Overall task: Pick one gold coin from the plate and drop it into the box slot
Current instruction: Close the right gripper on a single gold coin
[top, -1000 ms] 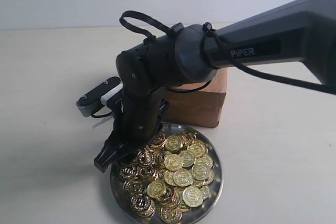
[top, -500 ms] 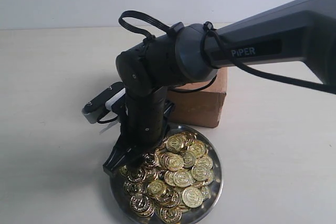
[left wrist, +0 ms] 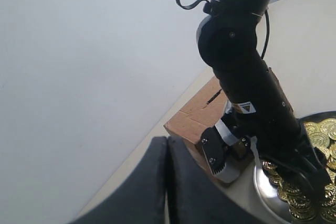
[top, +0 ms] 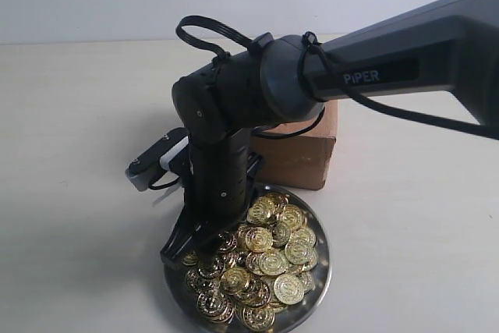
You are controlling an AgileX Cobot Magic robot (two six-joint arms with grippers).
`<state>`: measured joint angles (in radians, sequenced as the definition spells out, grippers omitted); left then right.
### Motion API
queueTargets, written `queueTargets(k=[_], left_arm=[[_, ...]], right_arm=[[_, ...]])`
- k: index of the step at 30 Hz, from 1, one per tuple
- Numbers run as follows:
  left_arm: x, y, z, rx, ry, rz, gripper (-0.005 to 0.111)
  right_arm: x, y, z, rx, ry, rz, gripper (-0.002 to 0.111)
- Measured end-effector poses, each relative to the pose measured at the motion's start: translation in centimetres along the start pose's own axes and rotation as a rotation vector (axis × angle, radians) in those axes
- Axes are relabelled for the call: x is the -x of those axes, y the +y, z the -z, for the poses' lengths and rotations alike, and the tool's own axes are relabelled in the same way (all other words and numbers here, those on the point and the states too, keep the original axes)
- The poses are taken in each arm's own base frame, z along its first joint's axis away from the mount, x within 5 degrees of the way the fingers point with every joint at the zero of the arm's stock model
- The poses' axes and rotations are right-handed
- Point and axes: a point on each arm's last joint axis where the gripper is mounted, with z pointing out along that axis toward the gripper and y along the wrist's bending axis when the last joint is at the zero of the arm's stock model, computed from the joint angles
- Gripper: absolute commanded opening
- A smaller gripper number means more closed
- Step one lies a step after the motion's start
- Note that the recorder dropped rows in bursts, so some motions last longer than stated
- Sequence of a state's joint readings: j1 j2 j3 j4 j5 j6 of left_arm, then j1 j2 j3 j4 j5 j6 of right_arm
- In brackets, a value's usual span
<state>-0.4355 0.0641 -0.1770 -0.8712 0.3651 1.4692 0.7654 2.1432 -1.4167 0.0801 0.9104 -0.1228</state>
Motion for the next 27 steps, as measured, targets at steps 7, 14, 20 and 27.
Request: queueTargets(k=[7,14,20,27], left_arm=[[0.0,0.0,0.0,0.0,0.0,0.0,0.0],[0.0,0.0,0.0,0.0,0.0,0.0,0.0],[0.0,0.0,0.0,0.0,0.0,0.0,0.0],[0.0,0.0,0.0,0.0,0.0,0.0,0.0]], right_arm=[[-0.1,-0.11,0.0,-0.012,0.011,0.014,0.054],[-0.12,-0.12,0.0,-0.013,0.014,0.015,0.052],[-0.12,-0.13,0.0,-0.014,0.014,0.024,0.049],[-0.12,-0.13,0.0,-0.014,0.014,0.027,0.045]])
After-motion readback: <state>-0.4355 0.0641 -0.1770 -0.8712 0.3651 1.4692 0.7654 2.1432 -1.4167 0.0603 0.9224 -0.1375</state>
